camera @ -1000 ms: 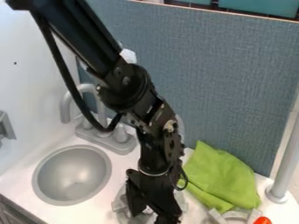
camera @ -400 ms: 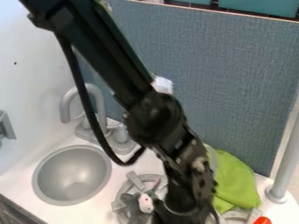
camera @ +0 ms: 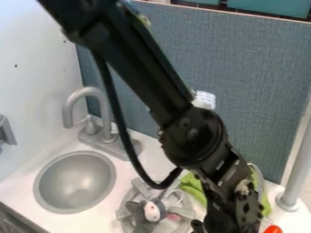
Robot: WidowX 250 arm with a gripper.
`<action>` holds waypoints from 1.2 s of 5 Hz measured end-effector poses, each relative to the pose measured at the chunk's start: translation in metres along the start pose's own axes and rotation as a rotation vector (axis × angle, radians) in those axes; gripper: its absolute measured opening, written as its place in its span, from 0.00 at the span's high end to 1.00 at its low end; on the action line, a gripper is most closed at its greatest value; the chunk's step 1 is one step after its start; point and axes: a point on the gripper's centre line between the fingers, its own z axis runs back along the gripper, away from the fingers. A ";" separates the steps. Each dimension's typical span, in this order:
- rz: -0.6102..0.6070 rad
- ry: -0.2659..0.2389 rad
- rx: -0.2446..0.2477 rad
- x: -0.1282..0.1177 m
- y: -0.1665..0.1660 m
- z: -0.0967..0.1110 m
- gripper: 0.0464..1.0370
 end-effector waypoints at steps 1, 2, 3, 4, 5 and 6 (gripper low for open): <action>0.017 0.029 0.026 0.004 0.005 -0.009 0.04; 0.023 0.073 0.041 0.006 0.008 -0.020 0.04; 0.022 0.094 0.042 0.008 0.008 -0.030 0.04; -0.003 0.122 0.037 0.009 0.001 -0.044 0.04; -0.001 0.157 0.030 0.009 -0.001 -0.058 0.07; 0.005 0.166 0.029 0.009 -0.001 -0.062 0.35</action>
